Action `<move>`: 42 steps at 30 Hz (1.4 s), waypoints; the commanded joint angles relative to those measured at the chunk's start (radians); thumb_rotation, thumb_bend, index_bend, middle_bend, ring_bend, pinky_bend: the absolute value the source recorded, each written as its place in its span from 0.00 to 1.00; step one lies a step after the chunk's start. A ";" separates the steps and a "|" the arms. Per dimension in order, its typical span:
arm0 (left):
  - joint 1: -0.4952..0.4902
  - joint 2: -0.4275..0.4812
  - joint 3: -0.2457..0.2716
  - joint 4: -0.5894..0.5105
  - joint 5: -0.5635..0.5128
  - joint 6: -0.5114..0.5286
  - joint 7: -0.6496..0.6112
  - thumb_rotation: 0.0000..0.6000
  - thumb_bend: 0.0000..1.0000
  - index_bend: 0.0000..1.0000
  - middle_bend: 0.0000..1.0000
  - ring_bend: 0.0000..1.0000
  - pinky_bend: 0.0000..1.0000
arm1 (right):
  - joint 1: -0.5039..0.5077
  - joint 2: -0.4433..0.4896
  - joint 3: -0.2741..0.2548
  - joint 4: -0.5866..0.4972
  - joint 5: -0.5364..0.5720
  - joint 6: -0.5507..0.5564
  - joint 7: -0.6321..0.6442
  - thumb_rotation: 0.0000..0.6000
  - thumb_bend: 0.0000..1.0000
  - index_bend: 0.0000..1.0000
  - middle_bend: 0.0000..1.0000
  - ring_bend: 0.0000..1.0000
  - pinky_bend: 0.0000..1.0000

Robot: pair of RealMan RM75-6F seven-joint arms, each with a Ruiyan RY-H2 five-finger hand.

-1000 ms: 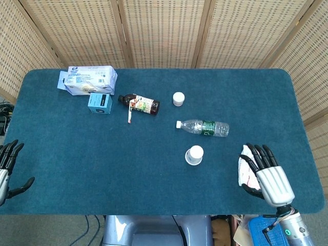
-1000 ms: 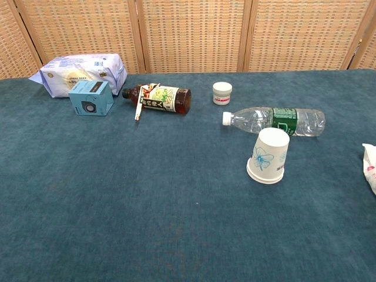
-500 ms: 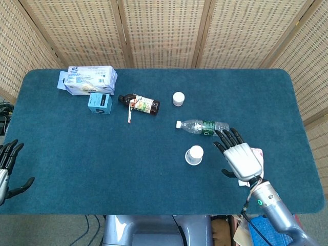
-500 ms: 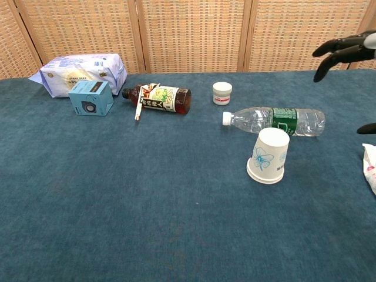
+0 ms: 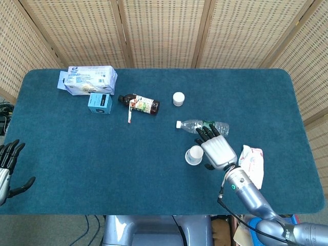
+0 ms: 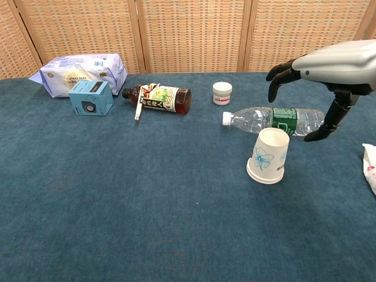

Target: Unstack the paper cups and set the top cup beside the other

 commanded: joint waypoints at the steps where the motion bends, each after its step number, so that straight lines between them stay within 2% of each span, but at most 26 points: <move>1: 0.000 0.000 0.000 0.001 -0.001 -0.001 -0.001 1.00 0.27 0.00 0.00 0.00 0.00 | 0.032 -0.026 -0.010 0.020 0.047 0.007 -0.024 1.00 0.24 0.25 0.08 0.00 0.00; 17: -0.003 -0.001 -0.002 0.002 -0.007 -0.007 -0.001 1.00 0.27 0.00 0.00 0.00 0.00 | 0.143 -0.081 -0.036 0.060 0.175 0.038 -0.058 1.00 0.24 0.27 0.09 0.00 0.00; 42: -0.003 0.002 -0.003 0.004 -0.009 -0.008 -0.011 1.00 0.27 0.00 0.00 0.00 0.00 | 0.225 -0.128 -0.091 0.104 0.236 0.077 -0.053 1.00 0.24 0.30 0.10 0.00 0.00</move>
